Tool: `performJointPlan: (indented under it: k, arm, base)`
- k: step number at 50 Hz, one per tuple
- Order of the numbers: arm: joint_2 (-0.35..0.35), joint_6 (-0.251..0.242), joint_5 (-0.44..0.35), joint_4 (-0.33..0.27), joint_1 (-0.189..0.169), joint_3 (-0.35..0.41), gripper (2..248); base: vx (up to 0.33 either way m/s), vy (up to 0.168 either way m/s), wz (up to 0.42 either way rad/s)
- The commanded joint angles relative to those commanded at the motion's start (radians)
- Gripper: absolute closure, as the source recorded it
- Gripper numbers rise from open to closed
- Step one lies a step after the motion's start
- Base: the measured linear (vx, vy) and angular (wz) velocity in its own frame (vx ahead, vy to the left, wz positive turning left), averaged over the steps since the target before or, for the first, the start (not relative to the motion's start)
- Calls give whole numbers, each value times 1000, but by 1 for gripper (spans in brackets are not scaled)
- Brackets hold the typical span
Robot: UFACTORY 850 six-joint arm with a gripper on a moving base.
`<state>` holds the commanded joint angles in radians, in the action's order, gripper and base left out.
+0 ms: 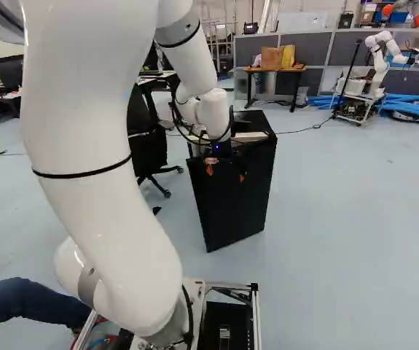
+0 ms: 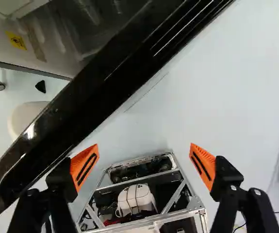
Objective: Grab a drink from the fridge
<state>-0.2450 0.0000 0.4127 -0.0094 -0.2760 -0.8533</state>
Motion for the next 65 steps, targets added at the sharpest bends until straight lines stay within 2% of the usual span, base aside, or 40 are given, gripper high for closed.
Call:
performJointPlan:
  k: [43, 65]
  arm:
    - [-61, 0, -82, 0, 84, -77, 3]
    - [-79, 0, -116, 0, 103, -101, 3]
  base:
    - [0, 0, 0]
    - [0, 0, 0]
